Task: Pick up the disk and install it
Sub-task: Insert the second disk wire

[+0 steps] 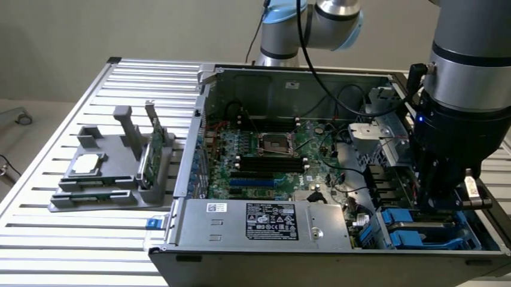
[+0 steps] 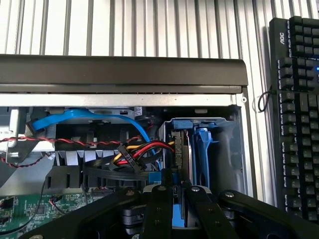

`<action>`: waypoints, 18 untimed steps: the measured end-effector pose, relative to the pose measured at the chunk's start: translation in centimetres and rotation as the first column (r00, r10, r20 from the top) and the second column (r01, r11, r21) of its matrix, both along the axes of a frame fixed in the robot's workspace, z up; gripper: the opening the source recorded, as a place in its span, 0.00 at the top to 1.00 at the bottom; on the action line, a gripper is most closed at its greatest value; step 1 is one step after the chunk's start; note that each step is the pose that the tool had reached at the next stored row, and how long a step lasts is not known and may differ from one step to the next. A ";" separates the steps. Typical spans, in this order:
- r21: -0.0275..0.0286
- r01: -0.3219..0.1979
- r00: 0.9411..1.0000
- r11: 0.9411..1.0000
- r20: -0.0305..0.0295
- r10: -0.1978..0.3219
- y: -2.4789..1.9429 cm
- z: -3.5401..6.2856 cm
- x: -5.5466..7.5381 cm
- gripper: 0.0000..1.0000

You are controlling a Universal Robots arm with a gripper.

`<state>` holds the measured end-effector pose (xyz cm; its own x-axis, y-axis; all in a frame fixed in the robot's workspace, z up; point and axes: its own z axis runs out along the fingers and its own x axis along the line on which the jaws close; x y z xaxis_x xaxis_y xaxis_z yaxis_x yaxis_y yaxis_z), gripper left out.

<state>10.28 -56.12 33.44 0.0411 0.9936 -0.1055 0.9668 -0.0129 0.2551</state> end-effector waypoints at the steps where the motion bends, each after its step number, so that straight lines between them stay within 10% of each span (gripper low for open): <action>1: 0.000 0.000 1.000 1.000 0.000 0.000 0.00 -0.01 0.0 0.83; 18: 0.000 0.000 1.000 1.000 0.000 0.000 -0.18 -0.42 0.0 0.83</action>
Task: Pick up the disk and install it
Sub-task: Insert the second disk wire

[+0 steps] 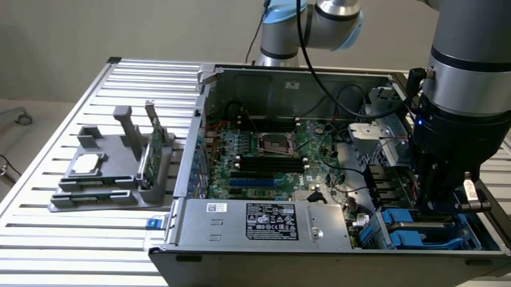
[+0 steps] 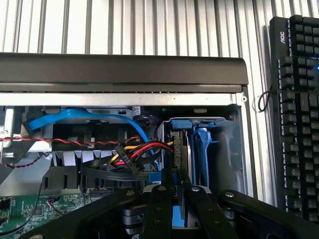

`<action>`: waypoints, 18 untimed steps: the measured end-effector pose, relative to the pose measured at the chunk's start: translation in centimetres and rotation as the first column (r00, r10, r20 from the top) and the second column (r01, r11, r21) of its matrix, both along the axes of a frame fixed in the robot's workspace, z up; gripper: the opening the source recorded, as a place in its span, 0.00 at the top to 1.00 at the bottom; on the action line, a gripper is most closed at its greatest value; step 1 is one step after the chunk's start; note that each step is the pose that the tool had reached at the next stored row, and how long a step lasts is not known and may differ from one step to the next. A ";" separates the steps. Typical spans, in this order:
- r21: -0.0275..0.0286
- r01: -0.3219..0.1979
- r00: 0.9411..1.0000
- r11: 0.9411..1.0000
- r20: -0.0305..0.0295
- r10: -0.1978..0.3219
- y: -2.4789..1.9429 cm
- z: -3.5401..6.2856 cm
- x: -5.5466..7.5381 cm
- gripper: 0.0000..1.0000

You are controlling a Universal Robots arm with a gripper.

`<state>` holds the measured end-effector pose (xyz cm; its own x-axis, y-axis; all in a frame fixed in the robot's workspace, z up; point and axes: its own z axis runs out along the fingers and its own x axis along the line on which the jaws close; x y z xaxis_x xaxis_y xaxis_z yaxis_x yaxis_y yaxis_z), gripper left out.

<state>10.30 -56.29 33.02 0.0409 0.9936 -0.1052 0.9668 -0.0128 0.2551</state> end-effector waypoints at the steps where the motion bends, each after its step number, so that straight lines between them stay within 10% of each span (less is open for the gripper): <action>1: 0.000 0.000 1.000 1.000 0.000 0.000 0.00 -0.02 0.0 0.83; 18: 0.000 0.000 1.000 1.000 0.000 0.000 -0.05 -0.64 0.1 0.83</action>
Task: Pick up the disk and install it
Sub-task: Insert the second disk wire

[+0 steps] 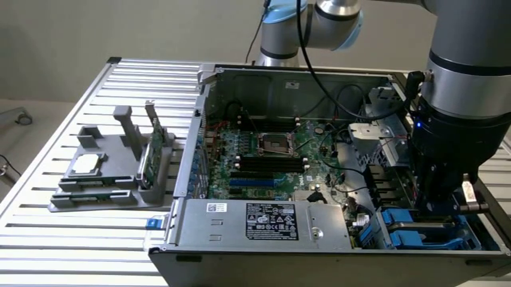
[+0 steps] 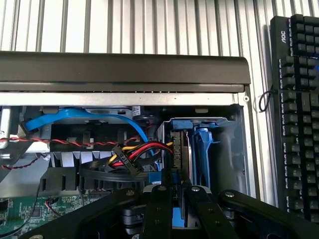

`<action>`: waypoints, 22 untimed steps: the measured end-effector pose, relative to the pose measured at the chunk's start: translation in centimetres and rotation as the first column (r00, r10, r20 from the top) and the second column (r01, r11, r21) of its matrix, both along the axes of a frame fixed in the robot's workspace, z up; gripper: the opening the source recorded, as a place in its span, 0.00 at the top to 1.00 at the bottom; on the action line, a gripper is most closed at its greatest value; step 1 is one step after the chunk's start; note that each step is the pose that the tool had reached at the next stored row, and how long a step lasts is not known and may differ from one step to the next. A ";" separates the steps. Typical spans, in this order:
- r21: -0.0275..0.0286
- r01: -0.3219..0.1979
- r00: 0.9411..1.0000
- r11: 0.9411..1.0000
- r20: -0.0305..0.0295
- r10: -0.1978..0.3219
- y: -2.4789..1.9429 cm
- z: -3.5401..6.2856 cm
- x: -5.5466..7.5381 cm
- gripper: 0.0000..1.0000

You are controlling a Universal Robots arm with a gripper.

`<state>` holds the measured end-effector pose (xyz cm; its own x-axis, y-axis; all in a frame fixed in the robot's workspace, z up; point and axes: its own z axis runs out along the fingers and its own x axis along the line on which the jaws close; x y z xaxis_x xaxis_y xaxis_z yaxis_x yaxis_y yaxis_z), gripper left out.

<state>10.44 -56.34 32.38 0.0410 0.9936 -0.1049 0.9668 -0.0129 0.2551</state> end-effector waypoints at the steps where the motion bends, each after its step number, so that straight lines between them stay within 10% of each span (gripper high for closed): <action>1: 0.000 0.000 1.000 1.000 0.000 0.000 0.00 -0.03 0.0 0.83; 14: -0.007 0.000 1.000 1.000 -0.001 0.000 0.07 -0.47 0.2 0.83; 17: 0.003 -0.001 1.000 1.000 0.000 0.001 -0.01 -0.99 0.2 0.77; 22: 0.000 0.000 1.000 1.000 0.000 0.000 -0.06 -0.82 0.2 0.64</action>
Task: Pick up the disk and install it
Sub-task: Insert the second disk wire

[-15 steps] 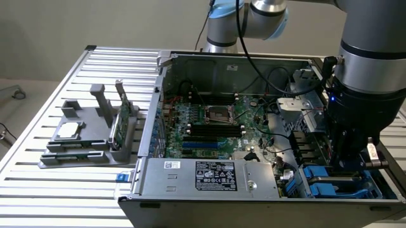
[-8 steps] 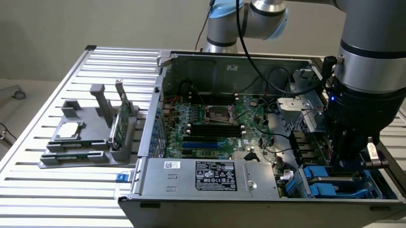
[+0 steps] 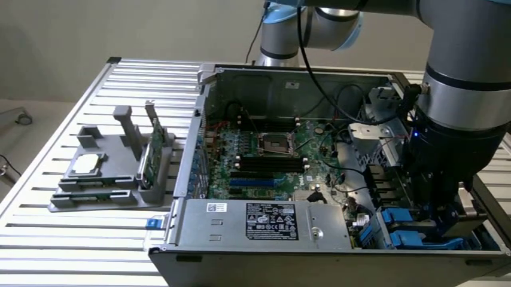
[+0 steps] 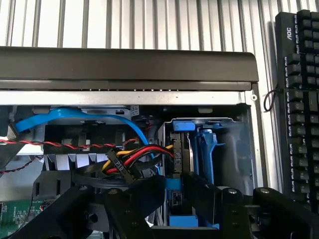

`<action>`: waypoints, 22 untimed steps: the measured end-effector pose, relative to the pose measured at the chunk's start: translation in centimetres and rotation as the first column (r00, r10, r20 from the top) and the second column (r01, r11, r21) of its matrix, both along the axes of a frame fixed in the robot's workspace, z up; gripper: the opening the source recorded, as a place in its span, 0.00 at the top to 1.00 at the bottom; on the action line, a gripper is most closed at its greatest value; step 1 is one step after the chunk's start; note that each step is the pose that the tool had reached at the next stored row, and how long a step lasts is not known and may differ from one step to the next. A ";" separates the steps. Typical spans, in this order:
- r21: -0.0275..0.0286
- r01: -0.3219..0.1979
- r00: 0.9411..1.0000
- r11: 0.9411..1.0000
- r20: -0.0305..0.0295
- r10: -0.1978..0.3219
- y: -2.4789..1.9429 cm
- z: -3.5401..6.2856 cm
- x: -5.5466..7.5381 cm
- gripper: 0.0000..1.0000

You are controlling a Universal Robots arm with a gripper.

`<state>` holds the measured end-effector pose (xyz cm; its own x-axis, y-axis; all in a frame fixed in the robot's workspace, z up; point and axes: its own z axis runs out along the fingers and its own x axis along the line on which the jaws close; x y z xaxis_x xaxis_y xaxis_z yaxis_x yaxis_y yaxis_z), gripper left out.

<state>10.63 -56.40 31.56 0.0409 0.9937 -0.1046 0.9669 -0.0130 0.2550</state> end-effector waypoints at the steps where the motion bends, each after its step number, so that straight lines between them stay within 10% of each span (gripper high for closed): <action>1: 0.000 0.000 1.000 1.000 0.000 0.000 0.00 0.07 0.0 0.64; 22: 0.000 0.000 1.000 1.000 -0.007 0.000 -0.06 3.10 -0.2 0.64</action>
<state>10.48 -56.45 34.66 0.0402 0.9937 -0.1048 0.9685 -0.0130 0.2486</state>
